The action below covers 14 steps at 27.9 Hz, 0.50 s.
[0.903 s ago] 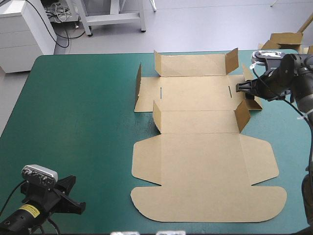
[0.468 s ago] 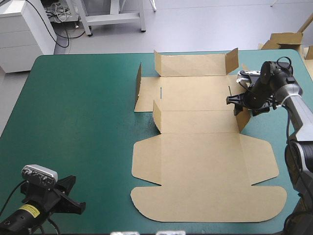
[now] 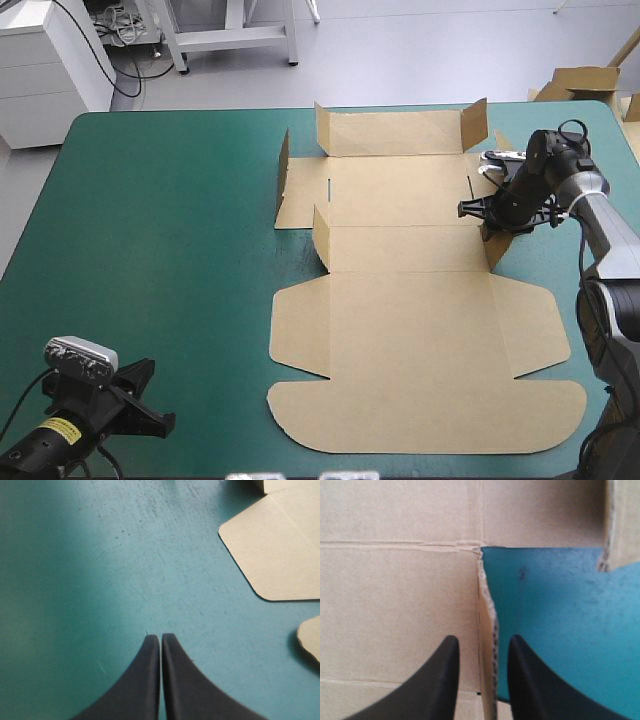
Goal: Fold the box
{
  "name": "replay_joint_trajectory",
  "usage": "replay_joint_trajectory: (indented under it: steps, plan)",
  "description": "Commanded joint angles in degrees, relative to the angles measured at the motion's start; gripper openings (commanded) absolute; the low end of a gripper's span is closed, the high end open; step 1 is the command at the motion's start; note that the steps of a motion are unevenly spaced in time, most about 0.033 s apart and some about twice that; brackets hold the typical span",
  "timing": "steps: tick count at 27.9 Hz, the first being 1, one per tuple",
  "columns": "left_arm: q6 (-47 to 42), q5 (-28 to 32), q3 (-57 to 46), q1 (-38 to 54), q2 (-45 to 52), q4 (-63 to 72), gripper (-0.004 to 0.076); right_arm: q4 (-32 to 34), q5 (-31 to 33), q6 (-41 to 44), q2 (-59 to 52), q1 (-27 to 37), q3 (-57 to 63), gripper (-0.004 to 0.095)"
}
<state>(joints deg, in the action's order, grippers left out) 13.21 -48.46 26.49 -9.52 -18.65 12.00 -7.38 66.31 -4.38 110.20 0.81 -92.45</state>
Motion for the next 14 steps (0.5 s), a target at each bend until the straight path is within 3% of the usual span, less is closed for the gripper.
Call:
replay_joint_trajectory:
  steps: [1, 2, 8, 14]
  plan:
    - [-0.3, 3.7, 1.4, 0.1, -0.7, 1.3, -0.0008, -0.5, -0.1, -0.5, -2.9, 0.4, -1.3, 0.0017]
    - [-0.3, 3.7, 1.4, 0.1, -0.7, 1.3, -0.0008, -0.5, -0.1, -0.5, -2.9, 0.4, -1.3, -0.0020]
    - [-0.3, 3.7, 1.4, 0.1, -0.7, 1.3, -0.0008, -0.5, -0.5, -3.7, -2.9, 0.4, -1.6, -0.0019]
    - [-0.3, 3.7, 1.4, 0.1, -0.7, 1.3, -0.0008, -0.6, -0.9, -13.4, -2.3, -1.7, -6.3, -0.0019]
